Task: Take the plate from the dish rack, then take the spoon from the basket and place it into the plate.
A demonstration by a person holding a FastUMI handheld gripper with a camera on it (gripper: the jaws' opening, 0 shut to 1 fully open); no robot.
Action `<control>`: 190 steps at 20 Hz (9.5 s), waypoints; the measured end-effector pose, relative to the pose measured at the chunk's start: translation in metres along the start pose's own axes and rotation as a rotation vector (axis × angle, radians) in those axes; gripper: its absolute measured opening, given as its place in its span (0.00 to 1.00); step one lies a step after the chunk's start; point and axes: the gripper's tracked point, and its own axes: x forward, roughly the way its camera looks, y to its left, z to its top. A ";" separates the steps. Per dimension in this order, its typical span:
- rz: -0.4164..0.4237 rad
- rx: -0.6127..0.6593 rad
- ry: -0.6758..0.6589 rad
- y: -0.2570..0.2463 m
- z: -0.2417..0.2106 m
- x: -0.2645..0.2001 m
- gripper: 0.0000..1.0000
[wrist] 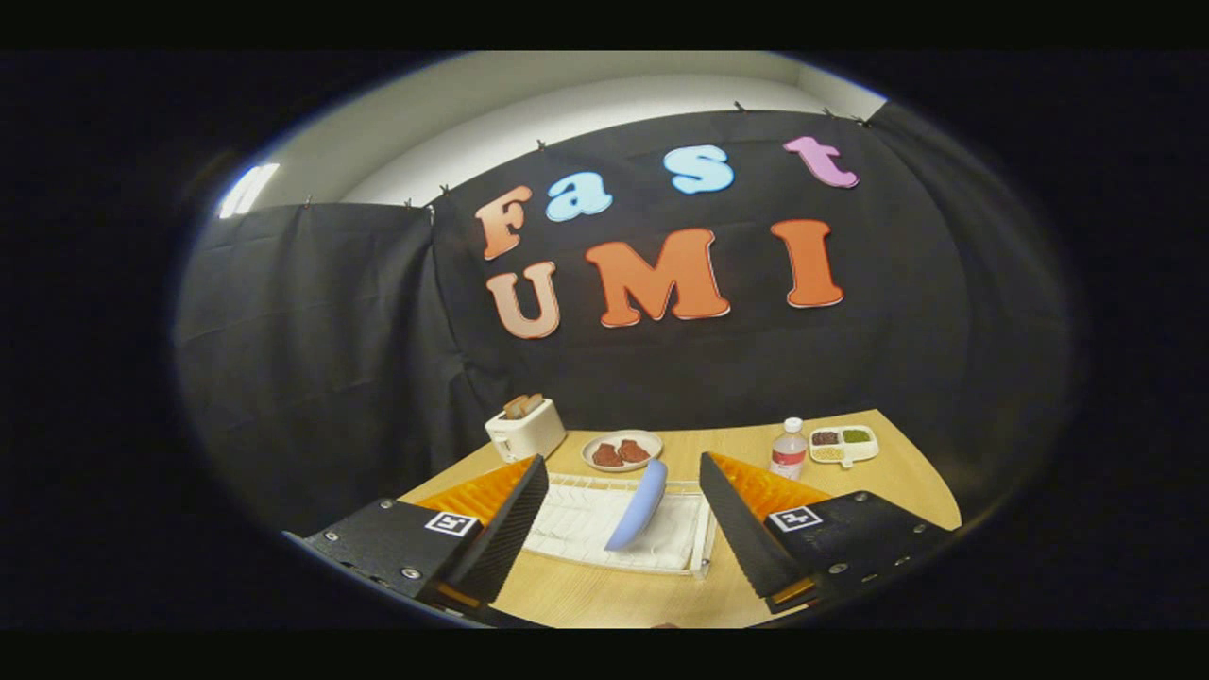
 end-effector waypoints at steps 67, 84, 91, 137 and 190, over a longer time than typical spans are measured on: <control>-0.129 -0.006 0.679 -0.041 -0.171 -0.026 0.28; -0.040 0.265 0.661 -0.044 -0.260 -0.036 0.28; -0.044 0.332 0.642 -0.043 -0.281 -0.028 0.29; -0.460 -0.077 -0.064 -0.196 -0.190 0.004 0.28; 0.164 -0.149 0.019 0.019 -0.182 -0.042 0.11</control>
